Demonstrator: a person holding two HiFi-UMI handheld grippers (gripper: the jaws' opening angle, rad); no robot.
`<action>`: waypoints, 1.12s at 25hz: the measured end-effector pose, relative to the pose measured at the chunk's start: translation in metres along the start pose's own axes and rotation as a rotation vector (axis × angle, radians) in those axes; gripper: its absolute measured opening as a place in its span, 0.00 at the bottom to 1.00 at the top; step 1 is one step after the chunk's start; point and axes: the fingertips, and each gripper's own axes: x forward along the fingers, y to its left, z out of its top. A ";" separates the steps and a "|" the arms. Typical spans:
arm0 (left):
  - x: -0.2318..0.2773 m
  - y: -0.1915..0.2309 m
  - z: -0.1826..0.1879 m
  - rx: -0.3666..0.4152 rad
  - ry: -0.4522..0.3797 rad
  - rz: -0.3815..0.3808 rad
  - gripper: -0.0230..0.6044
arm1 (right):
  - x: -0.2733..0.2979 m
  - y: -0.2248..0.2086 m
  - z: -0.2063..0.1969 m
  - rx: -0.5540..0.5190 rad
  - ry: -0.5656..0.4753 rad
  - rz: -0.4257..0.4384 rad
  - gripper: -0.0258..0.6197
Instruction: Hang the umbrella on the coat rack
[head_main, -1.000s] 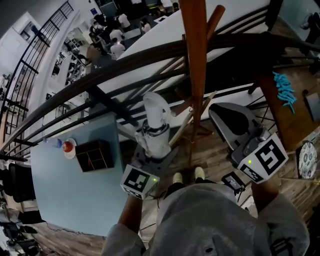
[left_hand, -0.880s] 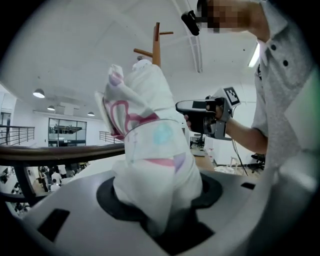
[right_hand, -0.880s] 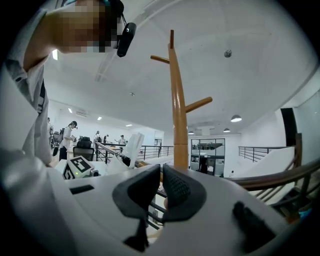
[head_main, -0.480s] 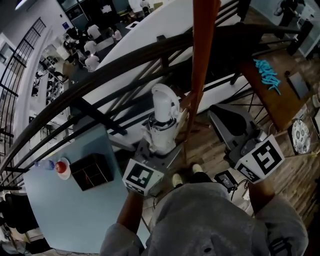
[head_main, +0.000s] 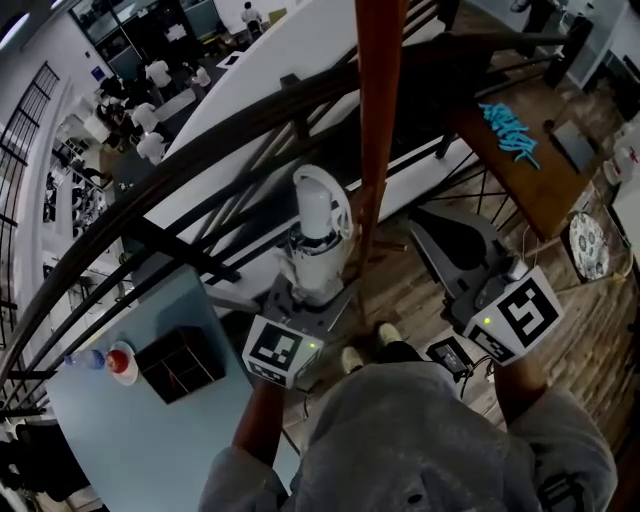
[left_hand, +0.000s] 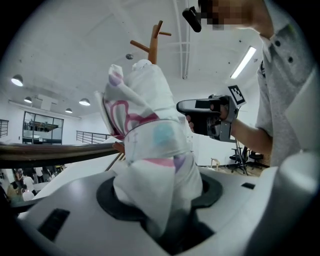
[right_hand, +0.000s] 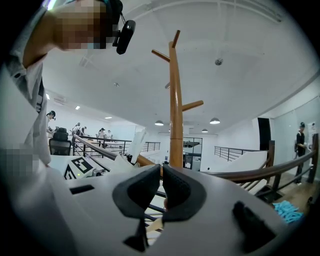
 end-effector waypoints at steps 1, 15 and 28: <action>-0.001 0.001 -0.001 -0.002 0.002 0.003 0.42 | 0.000 0.001 0.000 0.001 0.000 -0.002 0.09; -0.008 0.003 -0.009 0.026 0.021 0.018 0.42 | -0.007 0.017 0.001 -0.009 -0.003 -0.012 0.09; -0.010 0.015 -0.034 0.051 0.080 0.076 0.42 | -0.020 0.022 -0.005 0.001 0.001 -0.027 0.09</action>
